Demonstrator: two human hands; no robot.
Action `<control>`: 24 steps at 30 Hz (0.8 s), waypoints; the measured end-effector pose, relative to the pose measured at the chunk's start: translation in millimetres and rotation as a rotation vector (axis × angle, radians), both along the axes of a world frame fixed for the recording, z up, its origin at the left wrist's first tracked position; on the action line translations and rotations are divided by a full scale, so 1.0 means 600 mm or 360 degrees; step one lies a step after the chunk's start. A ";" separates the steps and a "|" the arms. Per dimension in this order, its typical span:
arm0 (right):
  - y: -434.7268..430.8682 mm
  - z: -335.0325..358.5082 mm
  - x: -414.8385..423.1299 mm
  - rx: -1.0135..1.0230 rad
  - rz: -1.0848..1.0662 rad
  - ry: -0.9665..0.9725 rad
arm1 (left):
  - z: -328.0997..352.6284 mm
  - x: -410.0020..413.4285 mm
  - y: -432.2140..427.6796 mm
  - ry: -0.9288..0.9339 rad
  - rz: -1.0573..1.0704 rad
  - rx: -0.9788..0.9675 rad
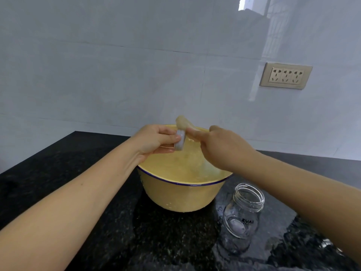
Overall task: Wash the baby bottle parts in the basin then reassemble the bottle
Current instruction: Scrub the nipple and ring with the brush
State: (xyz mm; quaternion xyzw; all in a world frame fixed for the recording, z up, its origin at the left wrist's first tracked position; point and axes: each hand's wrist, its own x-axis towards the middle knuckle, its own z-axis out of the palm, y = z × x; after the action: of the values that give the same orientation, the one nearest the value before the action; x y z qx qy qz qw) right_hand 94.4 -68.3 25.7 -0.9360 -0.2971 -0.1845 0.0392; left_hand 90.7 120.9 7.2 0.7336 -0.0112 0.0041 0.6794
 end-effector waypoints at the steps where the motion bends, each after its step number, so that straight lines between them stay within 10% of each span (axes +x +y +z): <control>1: 0.000 0.003 0.004 0.0010 -0.0007 0.0017 | 0.000 -0.001 0.000 -0.0032 -0.0002 0.0013; 9: -0.007 0.008 0.014 0.0298 -0.0014 0.0479 | 0.002 -0.009 -0.002 -0.0187 -0.0037 -0.0068; 24: 0.009 0.008 -0.042 0.0234 0.0151 0.0085 | 0.008 -0.022 -0.006 -0.0268 0.0113 -0.0006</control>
State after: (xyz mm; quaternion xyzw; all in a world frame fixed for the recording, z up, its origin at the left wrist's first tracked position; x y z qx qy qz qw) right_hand 69.4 -63.1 30.6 -0.9201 -0.3256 -0.1787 0.1243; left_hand 77.2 117.2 11.8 0.7293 -0.0423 0.0899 0.6770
